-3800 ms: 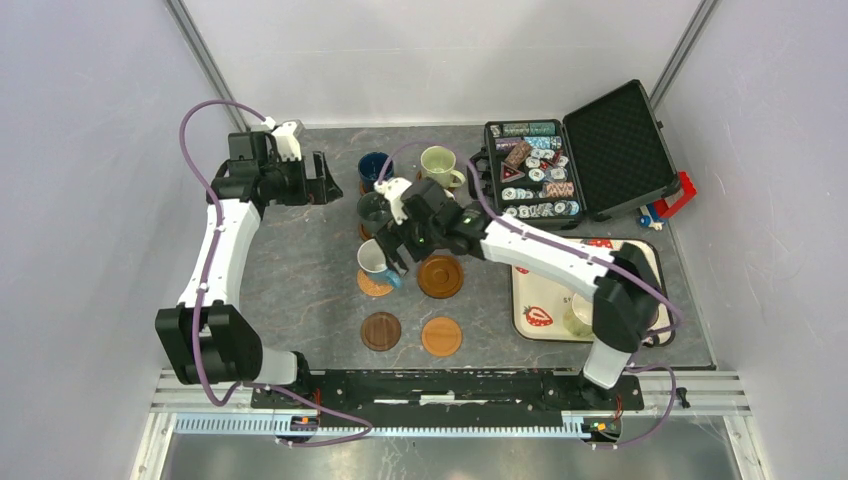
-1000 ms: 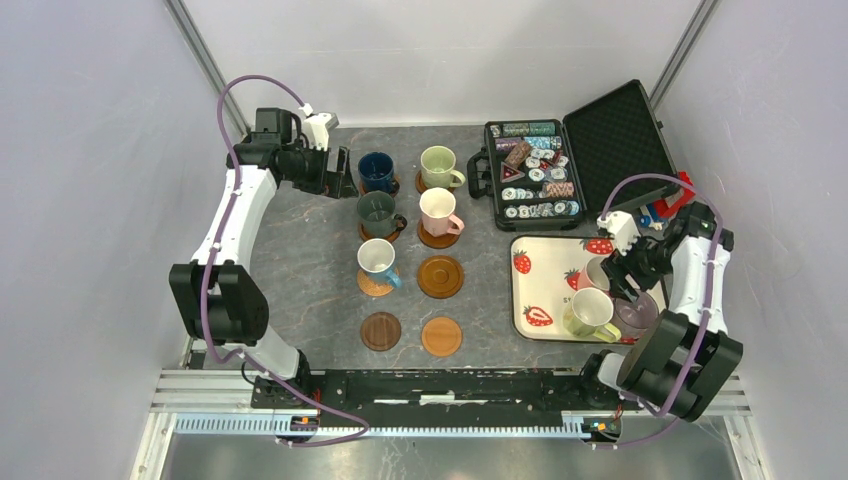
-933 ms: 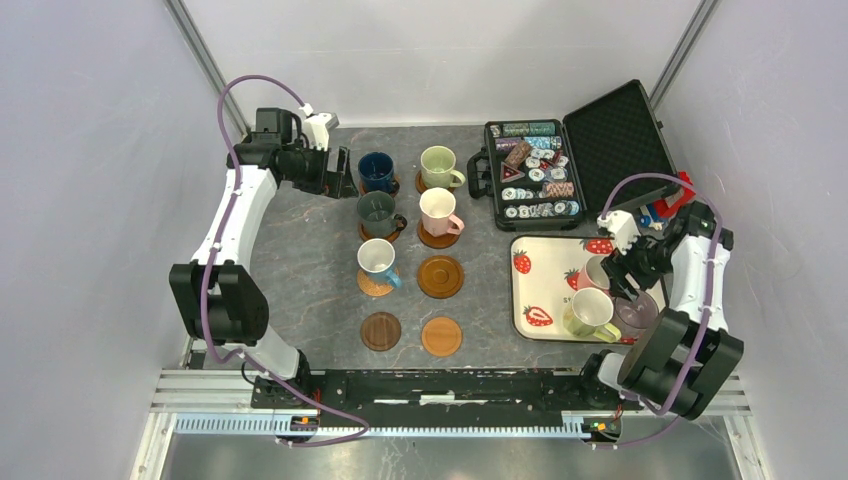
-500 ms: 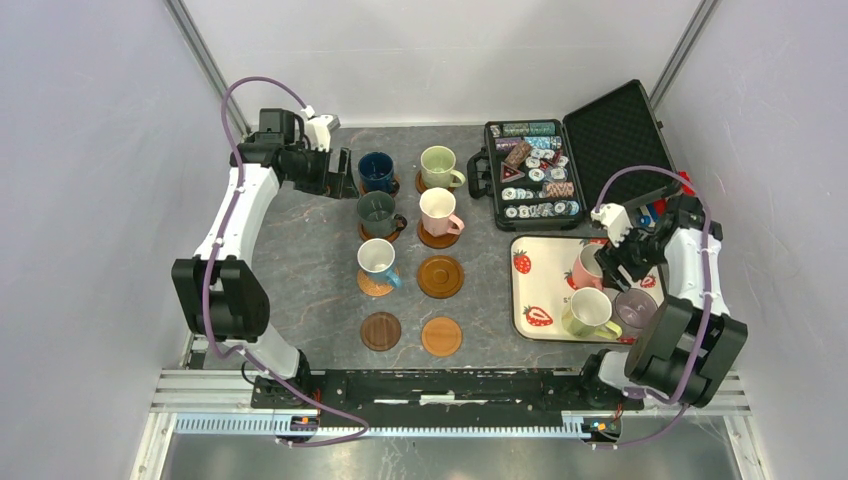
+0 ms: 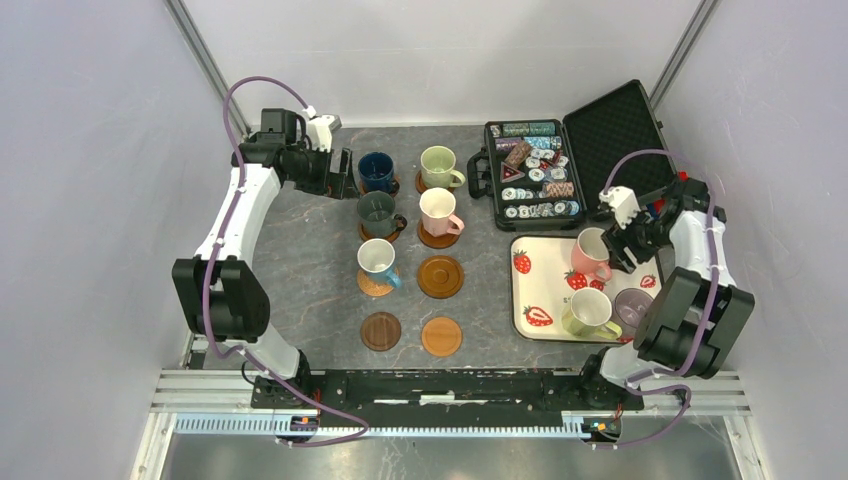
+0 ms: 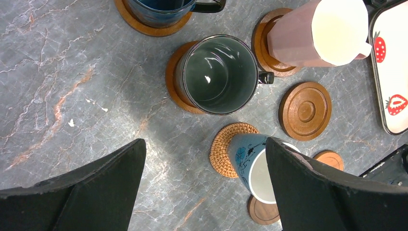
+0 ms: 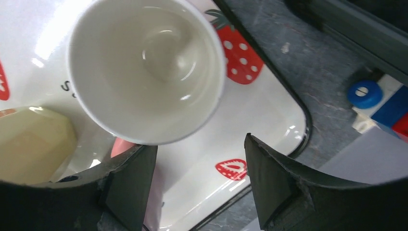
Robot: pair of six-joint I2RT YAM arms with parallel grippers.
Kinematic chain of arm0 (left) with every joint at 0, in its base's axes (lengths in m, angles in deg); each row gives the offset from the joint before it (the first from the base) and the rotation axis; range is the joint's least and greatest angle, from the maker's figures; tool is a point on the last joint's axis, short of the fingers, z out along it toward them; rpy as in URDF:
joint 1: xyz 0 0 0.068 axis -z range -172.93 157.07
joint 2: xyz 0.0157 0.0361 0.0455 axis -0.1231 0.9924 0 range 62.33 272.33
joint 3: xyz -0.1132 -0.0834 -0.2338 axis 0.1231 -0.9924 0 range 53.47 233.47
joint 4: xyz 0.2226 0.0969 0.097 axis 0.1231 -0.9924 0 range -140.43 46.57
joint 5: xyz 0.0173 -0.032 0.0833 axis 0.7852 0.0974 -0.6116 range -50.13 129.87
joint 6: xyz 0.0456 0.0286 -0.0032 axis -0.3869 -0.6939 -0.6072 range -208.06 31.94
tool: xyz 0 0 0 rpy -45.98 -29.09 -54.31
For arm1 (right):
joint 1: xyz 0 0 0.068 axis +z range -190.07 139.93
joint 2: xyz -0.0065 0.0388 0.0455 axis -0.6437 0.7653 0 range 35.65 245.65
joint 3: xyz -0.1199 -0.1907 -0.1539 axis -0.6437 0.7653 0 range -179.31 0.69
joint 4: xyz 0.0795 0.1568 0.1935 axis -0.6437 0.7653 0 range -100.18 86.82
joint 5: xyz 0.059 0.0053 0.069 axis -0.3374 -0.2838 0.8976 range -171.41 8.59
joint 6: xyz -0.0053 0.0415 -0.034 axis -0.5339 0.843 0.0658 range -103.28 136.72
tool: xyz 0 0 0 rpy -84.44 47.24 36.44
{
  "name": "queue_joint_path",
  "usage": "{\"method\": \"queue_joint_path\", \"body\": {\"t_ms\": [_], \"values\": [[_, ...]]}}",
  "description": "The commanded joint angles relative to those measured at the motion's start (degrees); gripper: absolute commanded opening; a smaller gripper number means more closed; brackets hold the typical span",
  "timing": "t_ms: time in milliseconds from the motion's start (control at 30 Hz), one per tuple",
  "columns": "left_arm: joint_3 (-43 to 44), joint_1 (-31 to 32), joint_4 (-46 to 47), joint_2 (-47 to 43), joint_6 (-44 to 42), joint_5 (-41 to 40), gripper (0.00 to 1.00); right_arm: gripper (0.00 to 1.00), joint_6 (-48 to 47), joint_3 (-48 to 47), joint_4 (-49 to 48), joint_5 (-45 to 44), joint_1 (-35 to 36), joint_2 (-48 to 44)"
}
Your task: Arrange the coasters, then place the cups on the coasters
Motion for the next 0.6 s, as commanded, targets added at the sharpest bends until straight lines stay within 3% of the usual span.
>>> {"method": "queue_joint_path", "body": {"t_ms": [0, 133, 333, 467, 567], "values": [[1.38, 0.24, 1.77, -0.09, 1.6, -0.53, 1.0, 0.73, 1.12, -5.46, -0.75, -0.28, -1.5, 0.99], [1.45, 0.25, 1.77, -0.06, 1.62, -0.4, 1.0, 0.73, 0.18, -6.74, 2.3, -0.69, -3.66, -0.14], [1.18, 0.24, 1.77, 0.16, 1.5, 0.01, 1.0, 0.74, -3.91, -11.21, 17.03, 6.86, -7.66, 0.94], [1.18, 0.24, 1.81, 0.35, 1.59, 0.53, 1.0, 0.76, -2.41, -6.34, 16.97, 8.48, -5.07, -1.88], [1.5, 0.27, 1.88, 0.44, 1.71, 0.45, 1.0, 0.78, 2.83, -0.99, 10.87, 6.59, -2.58, -4.56]]}}
